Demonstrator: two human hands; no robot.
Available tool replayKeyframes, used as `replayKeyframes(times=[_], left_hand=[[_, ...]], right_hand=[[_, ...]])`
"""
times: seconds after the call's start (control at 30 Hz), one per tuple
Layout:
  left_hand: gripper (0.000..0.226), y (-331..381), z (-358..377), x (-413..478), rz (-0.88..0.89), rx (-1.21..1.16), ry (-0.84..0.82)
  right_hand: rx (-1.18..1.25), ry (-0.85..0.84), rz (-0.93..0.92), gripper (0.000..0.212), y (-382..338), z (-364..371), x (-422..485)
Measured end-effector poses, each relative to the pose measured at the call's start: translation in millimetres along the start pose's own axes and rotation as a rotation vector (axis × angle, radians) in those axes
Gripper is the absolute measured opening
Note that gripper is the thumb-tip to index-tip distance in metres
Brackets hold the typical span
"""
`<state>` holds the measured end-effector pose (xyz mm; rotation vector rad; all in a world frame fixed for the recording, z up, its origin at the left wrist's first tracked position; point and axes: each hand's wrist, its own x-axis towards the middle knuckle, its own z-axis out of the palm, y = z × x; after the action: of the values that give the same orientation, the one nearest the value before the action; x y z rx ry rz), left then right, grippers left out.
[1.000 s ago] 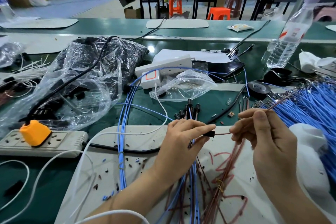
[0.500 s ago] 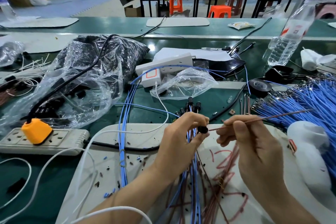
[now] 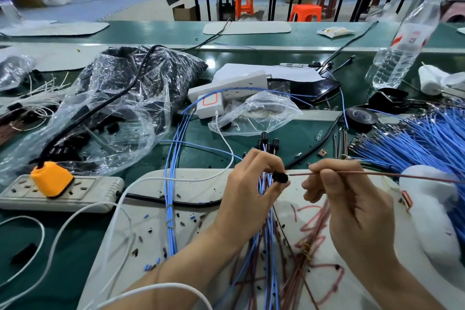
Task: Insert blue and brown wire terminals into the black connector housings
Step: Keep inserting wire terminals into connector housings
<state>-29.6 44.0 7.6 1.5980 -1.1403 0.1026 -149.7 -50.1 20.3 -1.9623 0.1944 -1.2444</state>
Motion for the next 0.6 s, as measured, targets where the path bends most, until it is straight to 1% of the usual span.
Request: replayKeyframes(times=[0.13,0.33,0.47,0.6], left_hand=[[0.022,0.4,-0.2,0.8,0.013,0.016,0.028],[0.021,2.2,-0.6,-1.2,0.017,0.05,0.023],[0.019,2.8,-0.5,-1.4,0.01,0.061,0.001],[0.02,2.0,0.3,-1.9,0.01,0.084,-0.002]], right_hand=[[-0.039,-0.017,-0.03,0.024,-0.4,1.6,-0.4],[-0.191,-0.098,-0.189,0.034,1.0,-1.2,0.2],[-0.184,-0.121,-0.182,0.023,1.2,-1.7,0.5],[-0.165,-0.124,-0.149,0.023,1.5,-0.5,1.9]])
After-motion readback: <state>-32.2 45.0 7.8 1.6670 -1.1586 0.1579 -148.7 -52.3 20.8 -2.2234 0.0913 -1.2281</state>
